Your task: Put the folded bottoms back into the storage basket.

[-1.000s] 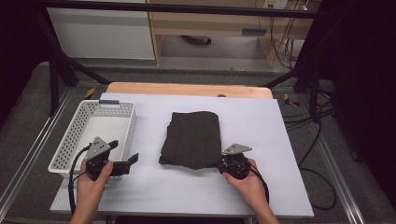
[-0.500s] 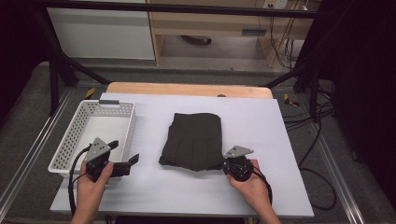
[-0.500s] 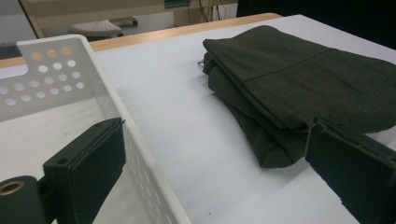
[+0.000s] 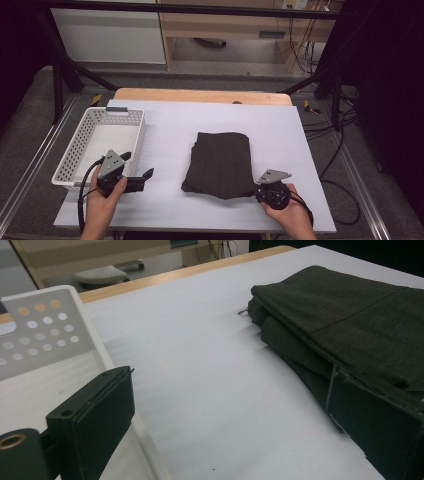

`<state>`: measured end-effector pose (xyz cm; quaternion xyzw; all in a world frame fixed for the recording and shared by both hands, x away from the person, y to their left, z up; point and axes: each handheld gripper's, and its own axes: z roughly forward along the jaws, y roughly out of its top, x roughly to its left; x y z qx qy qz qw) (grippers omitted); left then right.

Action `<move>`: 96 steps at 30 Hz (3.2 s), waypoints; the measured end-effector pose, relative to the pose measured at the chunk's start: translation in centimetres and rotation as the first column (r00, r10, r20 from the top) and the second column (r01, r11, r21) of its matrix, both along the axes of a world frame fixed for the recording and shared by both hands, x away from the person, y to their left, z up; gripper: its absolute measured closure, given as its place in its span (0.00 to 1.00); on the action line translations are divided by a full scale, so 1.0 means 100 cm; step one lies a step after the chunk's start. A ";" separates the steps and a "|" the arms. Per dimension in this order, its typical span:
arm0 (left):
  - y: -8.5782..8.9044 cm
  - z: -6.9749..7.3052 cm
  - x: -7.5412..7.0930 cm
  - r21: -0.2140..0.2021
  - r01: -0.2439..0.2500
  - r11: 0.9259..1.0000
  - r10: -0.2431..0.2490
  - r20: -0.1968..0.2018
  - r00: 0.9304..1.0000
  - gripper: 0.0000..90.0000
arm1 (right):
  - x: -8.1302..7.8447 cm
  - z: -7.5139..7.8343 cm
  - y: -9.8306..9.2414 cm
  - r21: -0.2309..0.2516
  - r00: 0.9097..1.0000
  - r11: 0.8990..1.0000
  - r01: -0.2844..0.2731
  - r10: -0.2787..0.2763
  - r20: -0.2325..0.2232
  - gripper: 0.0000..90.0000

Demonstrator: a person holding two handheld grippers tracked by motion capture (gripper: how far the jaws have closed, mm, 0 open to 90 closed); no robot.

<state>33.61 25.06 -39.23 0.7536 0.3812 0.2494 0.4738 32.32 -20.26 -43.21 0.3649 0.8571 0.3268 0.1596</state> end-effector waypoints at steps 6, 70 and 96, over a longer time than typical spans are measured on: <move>-0.003 -0.001 -0.001 0.004 0.013 1.000 -0.013 -0.003 1.000 0.06 | -0.004 0.000 -0.008 0.005 1.000 1.000 -0.004 0.004 -0.007 0.89; -0.017 -0.007 0.001 0.050 0.053 0.997 -0.052 -0.020 0.998 0.06 | -0.027 -0.006 -0.032 -0.011 0.999 0.999 0.033 -0.033 -0.008 0.84; -0.030 -0.010 -0.002 0.039 0.095 0.995 -0.094 -0.031 0.995 0.06 | -0.028 -0.009 -0.029 -0.008 0.999 0.999 0.047 -0.046 0.011 0.80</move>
